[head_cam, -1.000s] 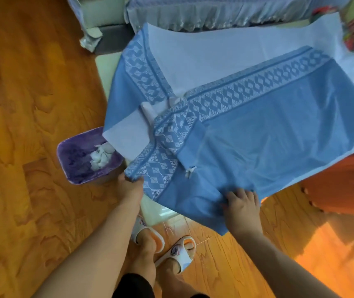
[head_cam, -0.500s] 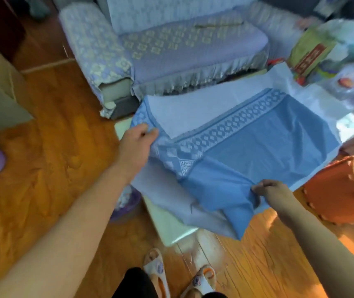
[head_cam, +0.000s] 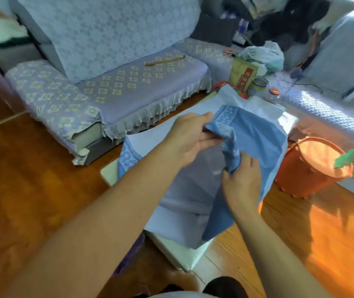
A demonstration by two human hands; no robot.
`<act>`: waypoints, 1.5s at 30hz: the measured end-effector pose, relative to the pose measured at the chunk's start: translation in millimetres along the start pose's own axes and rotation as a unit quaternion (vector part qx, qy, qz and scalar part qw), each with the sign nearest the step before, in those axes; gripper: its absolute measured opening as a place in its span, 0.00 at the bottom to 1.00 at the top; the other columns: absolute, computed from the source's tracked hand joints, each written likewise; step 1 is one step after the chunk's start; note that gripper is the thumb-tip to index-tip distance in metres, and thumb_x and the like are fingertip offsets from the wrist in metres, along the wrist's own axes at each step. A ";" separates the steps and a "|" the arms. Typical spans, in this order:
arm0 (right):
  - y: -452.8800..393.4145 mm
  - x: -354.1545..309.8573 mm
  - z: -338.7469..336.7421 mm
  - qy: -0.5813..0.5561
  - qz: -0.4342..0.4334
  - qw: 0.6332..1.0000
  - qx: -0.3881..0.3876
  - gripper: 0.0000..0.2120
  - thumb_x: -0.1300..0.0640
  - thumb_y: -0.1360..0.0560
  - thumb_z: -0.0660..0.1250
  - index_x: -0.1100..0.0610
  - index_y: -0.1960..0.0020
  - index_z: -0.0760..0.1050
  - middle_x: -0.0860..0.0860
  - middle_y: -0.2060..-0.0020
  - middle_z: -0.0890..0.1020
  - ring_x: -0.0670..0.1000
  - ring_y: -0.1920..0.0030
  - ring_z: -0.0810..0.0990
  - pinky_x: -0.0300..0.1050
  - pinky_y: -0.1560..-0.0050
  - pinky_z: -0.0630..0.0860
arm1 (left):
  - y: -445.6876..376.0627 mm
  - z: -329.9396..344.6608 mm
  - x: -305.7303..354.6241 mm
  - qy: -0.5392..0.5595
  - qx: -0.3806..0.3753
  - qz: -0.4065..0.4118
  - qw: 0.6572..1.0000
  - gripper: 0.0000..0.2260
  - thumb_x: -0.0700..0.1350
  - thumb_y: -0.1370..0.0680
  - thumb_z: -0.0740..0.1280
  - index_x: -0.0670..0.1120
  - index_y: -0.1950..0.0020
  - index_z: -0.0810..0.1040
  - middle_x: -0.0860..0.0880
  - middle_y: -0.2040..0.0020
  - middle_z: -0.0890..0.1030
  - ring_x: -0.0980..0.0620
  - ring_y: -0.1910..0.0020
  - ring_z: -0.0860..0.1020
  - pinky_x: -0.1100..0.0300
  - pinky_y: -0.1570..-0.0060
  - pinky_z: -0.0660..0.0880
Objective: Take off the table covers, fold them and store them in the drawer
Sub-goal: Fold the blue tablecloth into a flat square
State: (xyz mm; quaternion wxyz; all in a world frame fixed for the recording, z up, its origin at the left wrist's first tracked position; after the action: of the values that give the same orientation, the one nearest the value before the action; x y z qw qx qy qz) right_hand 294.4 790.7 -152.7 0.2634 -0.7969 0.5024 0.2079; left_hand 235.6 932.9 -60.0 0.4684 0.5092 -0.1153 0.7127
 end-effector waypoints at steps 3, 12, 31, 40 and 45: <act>-7.3 -2.9 -20.8 0.131 0.046 0.989 -0.043 0.09 0.55 0.21 0.60 0.61 0.52 0.74 0.65 0.52 0.81 0.69 0.50 0.78 0.53 0.57 0.67 | -9.1 -55.0 -10.2 -0.037 -0.013 0.049 0.998 0.05 0.42 0.16 0.64 0.49 0.42 0.76 0.46 0.42 0.83 0.47 0.44 0.83 0.50 0.41 0.79; -52.3 -39.1 -83.0 0.023 0.083 0.994 -0.064 0.11 0.58 0.22 0.59 0.62 0.59 0.76 0.64 0.57 0.80 0.66 0.54 0.79 0.58 0.54 0.76 | 29.6 -130.1 -247.1 -0.376 -0.054 -0.127 0.916 0.38 0.50 0.30 0.79 0.62 0.27 0.61 0.57 0.31 0.72 0.53 0.33 0.72 0.53 0.34 0.72; -90.3 -33.3 -98.7 -0.167 0.053 0.973 -0.151 0.08 0.51 0.39 0.63 0.56 0.66 0.71 0.57 0.69 0.71 0.55 0.66 0.73 0.59 0.63 0.76 | 199.6 -158.0 -126.0 -0.564 0.051 -0.123 0.815 0.11 0.44 0.23 0.74 0.61 0.53 0.78 0.65 0.62 0.81 0.70 0.61 0.78 0.73 0.65 0.69; 17.7 -41.2 -44.7 -0.028 0.013 0.985 -0.168 0.17 0.45 0.34 0.58 0.59 0.59 0.73 0.65 0.57 0.83 0.65 0.54 0.82 0.55 0.51 0.80 | 255.0 -220.2 -227.8 -0.595 0.083 -0.086 0.795 0.16 0.47 0.27 0.76 0.50 0.64 0.68 0.54 0.68 0.72 0.58 0.69 0.69 0.58 0.65 0.66; 94.8 -93.3 -15.4 0.060 0.014 0.996 -0.063 0.18 0.48 0.22 0.59 0.63 0.46 0.76 0.67 0.46 0.80 0.69 0.46 0.78 0.56 0.48 0.74 | 277.1 -275.6 -242.2 -0.551 0.002 -0.162 0.819 0.06 0.50 0.22 0.70 0.55 0.57 0.77 0.55 0.57 0.81 0.58 0.57 0.78 0.62 0.53 0.74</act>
State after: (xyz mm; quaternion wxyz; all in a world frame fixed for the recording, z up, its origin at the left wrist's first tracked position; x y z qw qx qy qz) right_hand 171.0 811.8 -105.1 0.1791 -0.8159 0.5142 0.1946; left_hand -141.9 828.3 -300.6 0.4348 0.8290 -0.2684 0.2272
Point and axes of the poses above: each hand's wrist, its own y-axis away from the middle knuckle, its own z-axis out of the palm, x = y × z, the point moved 1 cm from there along -y, towards the middle knuckle
